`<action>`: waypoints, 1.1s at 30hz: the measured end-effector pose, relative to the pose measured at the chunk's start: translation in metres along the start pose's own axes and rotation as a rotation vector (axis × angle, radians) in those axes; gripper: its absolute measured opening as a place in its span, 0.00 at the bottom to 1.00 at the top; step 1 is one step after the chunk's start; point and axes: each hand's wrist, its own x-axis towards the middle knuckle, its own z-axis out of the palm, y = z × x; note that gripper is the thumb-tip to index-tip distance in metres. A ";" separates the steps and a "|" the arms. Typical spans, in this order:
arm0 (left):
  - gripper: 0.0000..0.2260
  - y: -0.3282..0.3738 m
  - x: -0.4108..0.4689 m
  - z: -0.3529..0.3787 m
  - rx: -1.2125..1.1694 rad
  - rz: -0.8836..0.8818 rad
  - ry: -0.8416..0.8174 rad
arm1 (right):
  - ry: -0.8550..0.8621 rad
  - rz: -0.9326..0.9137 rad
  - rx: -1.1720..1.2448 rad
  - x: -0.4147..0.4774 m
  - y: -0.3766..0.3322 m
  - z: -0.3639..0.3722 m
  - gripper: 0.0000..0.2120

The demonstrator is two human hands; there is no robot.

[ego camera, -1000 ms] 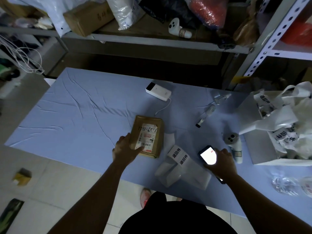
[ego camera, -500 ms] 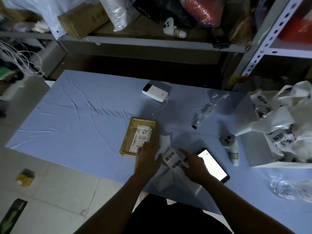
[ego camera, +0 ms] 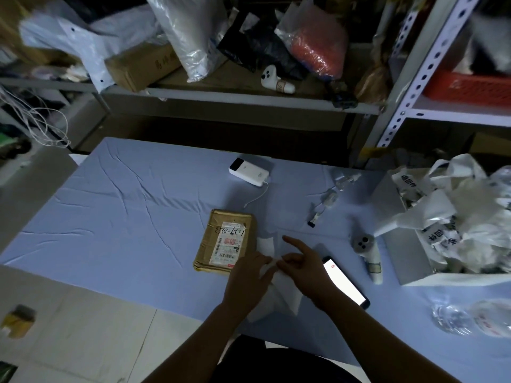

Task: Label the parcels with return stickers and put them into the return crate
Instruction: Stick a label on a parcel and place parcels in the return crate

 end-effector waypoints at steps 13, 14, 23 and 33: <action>0.09 0.005 -0.013 -0.031 -0.339 -0.215 -0.078 | 0.045 -0.165 -0.276 -0.016 0.008 0.023 0.20; 0.07 0.004 -0.014 -0.033 -0.352 -0.242 -0.073 | 0.035 -0.175 -0.286 -0.018 0.007 0.023 0.19; 0.06 0.008 -0.021 -0.044 -0.484 -0.388 -0.115 | -0.022 -0.184 -0.343 -0.032 -0.004 0.027 0.11; 0.08 0.007 -0.018 -0.043 -0.471 -0.310 -0.057 | 0.084 -0.196 -0.298 -0.030 -0.001 0.029 0.06</action>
